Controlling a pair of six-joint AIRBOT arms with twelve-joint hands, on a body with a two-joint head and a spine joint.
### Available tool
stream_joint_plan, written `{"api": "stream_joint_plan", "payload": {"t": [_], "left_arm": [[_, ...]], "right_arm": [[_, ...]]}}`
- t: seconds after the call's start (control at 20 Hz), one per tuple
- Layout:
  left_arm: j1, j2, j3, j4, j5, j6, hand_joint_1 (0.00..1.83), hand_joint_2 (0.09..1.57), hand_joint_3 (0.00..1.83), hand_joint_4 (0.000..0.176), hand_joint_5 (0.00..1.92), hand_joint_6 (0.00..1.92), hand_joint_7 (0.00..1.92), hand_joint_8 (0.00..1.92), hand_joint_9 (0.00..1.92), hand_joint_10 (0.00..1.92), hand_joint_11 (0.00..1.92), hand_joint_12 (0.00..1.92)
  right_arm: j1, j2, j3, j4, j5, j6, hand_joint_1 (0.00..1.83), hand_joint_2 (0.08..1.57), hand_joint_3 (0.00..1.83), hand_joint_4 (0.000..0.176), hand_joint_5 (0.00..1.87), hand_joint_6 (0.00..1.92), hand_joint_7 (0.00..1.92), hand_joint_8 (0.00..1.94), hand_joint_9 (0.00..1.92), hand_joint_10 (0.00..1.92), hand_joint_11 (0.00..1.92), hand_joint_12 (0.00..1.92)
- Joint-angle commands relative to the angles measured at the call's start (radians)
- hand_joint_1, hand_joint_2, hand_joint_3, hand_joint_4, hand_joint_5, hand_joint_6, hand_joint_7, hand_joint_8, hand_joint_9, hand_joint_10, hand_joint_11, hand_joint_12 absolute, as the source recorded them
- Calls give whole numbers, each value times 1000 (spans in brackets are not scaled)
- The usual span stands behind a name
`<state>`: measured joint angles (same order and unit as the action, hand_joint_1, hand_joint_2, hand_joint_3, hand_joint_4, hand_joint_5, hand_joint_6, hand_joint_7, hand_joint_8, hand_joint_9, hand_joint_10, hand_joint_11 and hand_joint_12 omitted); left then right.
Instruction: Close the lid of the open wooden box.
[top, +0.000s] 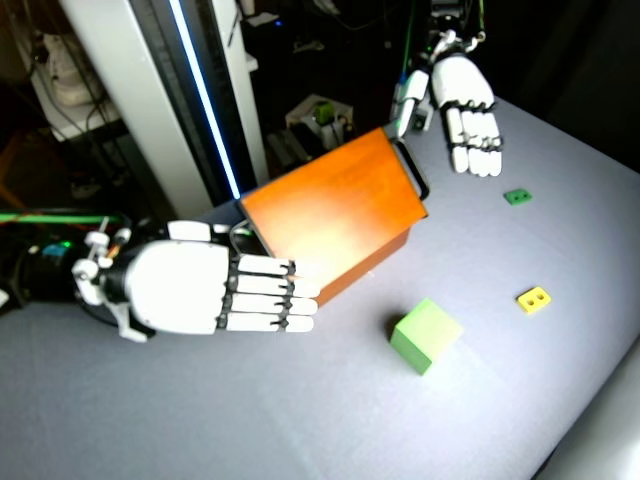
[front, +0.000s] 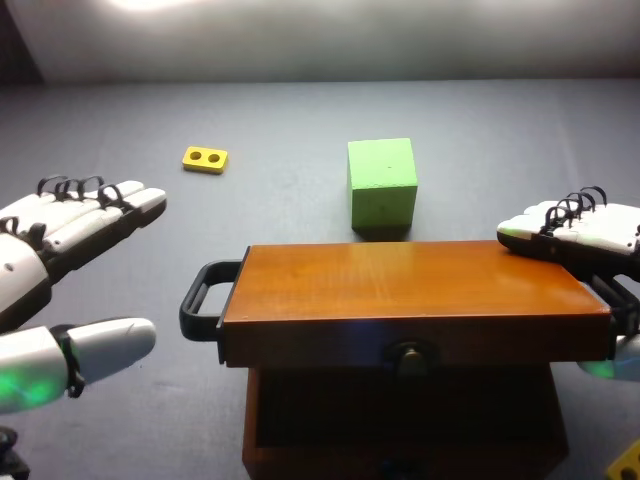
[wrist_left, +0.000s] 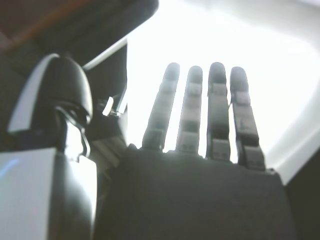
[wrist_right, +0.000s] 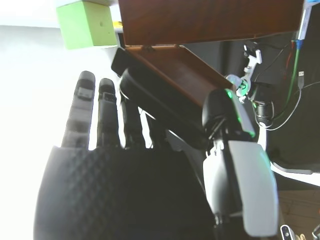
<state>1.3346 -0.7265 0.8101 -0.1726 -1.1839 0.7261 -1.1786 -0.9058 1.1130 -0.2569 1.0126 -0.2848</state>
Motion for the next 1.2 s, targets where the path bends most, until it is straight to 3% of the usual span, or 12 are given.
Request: {"api": "stream_joint_plan", "payload": {"t": [0.0, 0.2, 0.25, 0.35, 0.4, 0.7, 0.8, 0.9, 0.95, 1.0, 1.05, 1.15], "left_arm": [[-2, 1, -2, -3, -130, -6, 0, 1292, 0, 0, 0, 0, 16, 2, 67, 2, 0, 336], [15, -6, -8, -20, -144, -6, 0, 1287, 0, 0, 5, 0, 21, 2, 76, 4, 0, 309], [24, -6, -11, -25, -149, -6, 0, 1292, 0, 0, 16, 1, 20, 0, 77, 1, 0, 319], [33, -7, -13, -32, -153, -6, 0, 1302, 4, 0, 14, 0, 24, 2, 79, 2, 0, 315], [40, -7, -13, -39, -157, -6, 0, 1303, 3, 0, 17, 2, 31, 3, 91, 4, 0, 346], [44, -12, -11, -47, -163, -6, 0, 1312, 1, 0, 9, 0, 30, 1, 87, 2, 0, 348], [44, -12, -10, -47, -162, -6, 0, 1308, 0, 0, 6, 1, 26, 0, 77, 0, 0, 312], [44, -13, -9, -47, -162, -6, 0, 1297, 0, 14, 4, 0, 20, 1, 72, 3, 0, 293], [44, -13, -9, -47, -162, -6, 0, 1298, 0, 15, 0, 0, 11, 0, 70, 1, 0, 302], [44, -14, -9, -47, -162, -6, 0, 1310, 5, 0, 6, 2, 15, 2, 72, 2, 0, 304], [44, -14, -9, -47, -162, -6, 0, 1319, 5, 0, 16, 3, 28, 4, 79, 3, 0, 288], [44, -15, -8, -47, -161, -6, 0, 1341, 6, 0, 24, 2, 34, 2, 84, 3, 0, 249]], "right_arm": [[1, -3, -6, 20, 100, 11, 267, 1334, 1, 0, 40, 1, 27, 0, 0, 0, 0, 0], [-18, -4, -19, 20, 97, 11, 266, 1304, 0, 6, 48, 2, 2, 0, 0, 0, 17, 7], [-25, -4, -26, 20, 98, 11, 363, 1243, 0, 43, 27, 2, 0, 0, 0, 0, 9, 3], [-29, -2, -32, 20, 98, 11, 427, 1203, 0, 49, 20, 2, 0, 0, 0, 0, 1, 0], [-33, 8, -39, 18, 98, 11, 437, 1128, 0, 88, 1, 0, 0, 0, 0, 0, 0, 0], [-55, 51, -59, 8, 98, 11, 652, 1059, 0, 89, 0, 0, 0, 0, 0, 0, 0, 0], [-60, 56, -61, 7, 98, 11, 603, 1064, 0, 84, 0, 0, 0, 0, 0, 0, 0, 0], [-66, 60, -62, 6, 98, 11, 651, 1061, 0, 79, 0, 0, 0, 0, 0, 0, 0, 0], [-66, 60, -62, 6, 98, 11, 669, 1062, 0, 80, 0, 0, 0, 0, 0, 0, 0, 0], [-69, 61, -63, 6, 98, 11, 693, 1059, 0, 89, 0, 0, 0, 0, 0, 0, 0, 0], [-70, 62, -63, 6, 98, 11, 712, 1051, 0, 113, 0, 0, 0, 0, 0, 0, 0, 0], [-86, 67, -64, 5, 98, 11, 641, 1066, 2, 105, 0, 0, 0, 0, 0, 0, 0, 0]]}}
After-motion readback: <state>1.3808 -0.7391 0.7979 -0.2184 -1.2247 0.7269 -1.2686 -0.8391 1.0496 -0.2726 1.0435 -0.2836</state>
